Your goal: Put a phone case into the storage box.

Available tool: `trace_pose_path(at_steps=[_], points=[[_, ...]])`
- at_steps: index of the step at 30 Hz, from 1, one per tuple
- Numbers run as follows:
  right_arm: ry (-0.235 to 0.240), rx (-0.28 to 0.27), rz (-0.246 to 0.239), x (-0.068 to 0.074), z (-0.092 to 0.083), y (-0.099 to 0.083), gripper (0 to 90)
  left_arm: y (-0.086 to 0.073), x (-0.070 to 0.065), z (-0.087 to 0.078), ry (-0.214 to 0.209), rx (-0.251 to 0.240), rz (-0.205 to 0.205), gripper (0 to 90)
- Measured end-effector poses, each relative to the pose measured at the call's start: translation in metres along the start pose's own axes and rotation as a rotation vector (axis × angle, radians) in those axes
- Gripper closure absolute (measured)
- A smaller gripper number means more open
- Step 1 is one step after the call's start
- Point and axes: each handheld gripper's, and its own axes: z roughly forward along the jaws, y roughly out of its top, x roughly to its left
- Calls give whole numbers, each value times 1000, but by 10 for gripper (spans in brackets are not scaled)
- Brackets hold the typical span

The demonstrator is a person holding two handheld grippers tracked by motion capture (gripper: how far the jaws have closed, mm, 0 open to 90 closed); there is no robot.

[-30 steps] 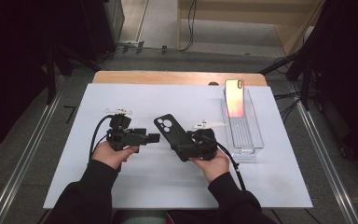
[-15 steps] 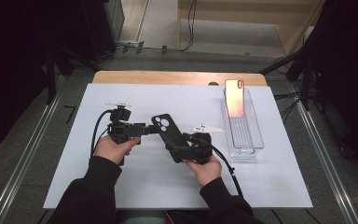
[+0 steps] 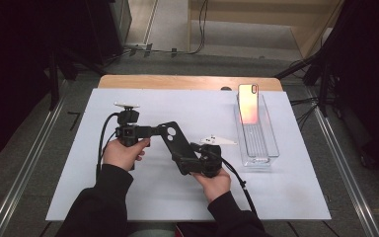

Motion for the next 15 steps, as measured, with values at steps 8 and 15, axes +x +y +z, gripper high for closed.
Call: trace_pose_path(at_steps=[8, 15], points=[[7, 1, -13, 4, 2, -3, 137, 1, 2, 5, 6, 9, -38, 624], [15, -7, -14, 3, 4, -4, 136, 1, 4, 3, -34, -14, -69, 687]])
